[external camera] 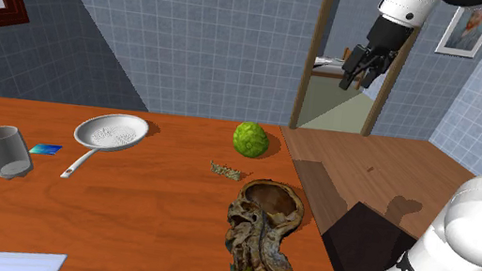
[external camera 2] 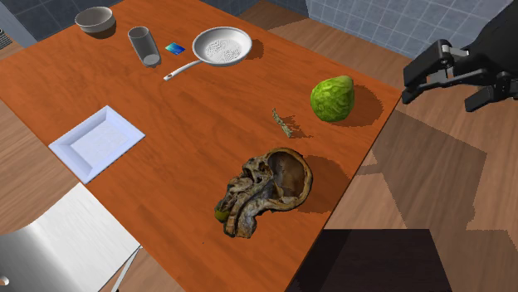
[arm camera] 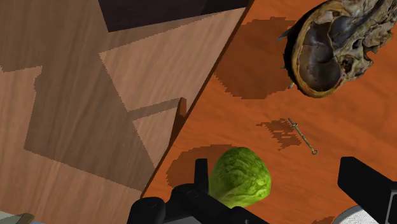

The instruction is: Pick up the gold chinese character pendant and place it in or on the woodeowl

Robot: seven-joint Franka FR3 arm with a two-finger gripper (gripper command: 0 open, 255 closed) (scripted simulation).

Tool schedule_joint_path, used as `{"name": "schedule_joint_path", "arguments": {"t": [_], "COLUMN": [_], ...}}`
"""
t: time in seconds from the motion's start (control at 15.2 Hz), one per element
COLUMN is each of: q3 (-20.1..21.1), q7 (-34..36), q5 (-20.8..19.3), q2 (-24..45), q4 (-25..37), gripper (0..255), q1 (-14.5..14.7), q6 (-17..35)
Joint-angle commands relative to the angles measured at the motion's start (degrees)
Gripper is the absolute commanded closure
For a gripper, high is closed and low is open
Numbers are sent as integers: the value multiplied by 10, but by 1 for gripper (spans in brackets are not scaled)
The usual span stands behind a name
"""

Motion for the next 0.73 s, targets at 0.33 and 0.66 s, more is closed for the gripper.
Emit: {"name": "schedule_joint_path", "arguments": {"t": [0.33, 0.66], "q3": [3, 10], "q7": [-36, -71], "q5": [3, 5], "q2": [90, 188], "q4": [1, 17], "gripper": [0, 0], "q1": [21, 41], "q6": [68, 127]}}
